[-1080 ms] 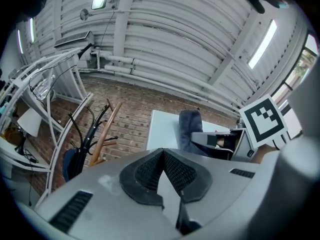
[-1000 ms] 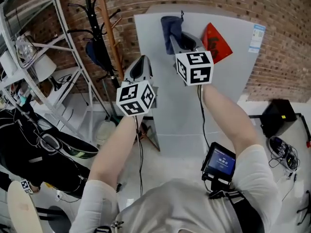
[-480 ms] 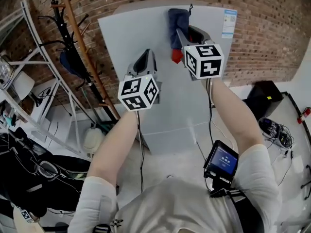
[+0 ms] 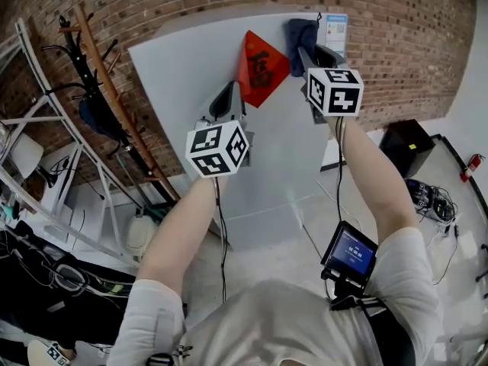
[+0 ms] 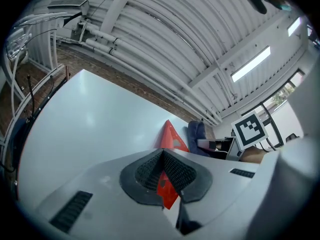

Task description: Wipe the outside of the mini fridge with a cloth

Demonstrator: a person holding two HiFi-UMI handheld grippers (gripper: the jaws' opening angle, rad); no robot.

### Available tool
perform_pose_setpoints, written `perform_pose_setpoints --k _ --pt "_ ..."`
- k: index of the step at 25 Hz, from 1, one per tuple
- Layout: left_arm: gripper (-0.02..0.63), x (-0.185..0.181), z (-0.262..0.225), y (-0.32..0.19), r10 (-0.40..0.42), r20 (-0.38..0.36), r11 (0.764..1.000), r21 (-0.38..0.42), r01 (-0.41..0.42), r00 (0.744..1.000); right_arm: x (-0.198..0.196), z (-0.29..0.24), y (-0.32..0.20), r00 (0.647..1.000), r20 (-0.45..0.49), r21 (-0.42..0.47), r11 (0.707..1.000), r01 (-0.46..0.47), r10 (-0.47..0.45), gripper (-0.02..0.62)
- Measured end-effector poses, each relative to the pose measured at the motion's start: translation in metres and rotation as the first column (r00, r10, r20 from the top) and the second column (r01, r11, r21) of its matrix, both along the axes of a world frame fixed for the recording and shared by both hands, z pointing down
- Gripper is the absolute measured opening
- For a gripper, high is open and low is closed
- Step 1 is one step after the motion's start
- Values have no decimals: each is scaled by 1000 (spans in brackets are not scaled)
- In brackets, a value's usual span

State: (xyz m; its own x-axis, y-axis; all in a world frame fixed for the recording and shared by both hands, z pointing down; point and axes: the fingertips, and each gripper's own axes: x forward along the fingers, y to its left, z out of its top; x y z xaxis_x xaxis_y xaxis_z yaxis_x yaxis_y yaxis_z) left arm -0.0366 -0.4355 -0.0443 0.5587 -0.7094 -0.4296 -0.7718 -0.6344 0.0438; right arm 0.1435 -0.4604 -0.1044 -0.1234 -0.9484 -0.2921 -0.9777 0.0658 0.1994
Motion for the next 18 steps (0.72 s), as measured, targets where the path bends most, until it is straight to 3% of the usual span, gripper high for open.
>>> perform_pose_setpoints --k 13,18 --pt "3 34 5 -1 45 15 999 -3 -45 999 104 1 -3 981 54 -24 982 -185 186 84" --pt "3 27 9 -1 27 9 1000 -13 -27 1000 101 2 2 979 68 -14 981 -192 193 84"
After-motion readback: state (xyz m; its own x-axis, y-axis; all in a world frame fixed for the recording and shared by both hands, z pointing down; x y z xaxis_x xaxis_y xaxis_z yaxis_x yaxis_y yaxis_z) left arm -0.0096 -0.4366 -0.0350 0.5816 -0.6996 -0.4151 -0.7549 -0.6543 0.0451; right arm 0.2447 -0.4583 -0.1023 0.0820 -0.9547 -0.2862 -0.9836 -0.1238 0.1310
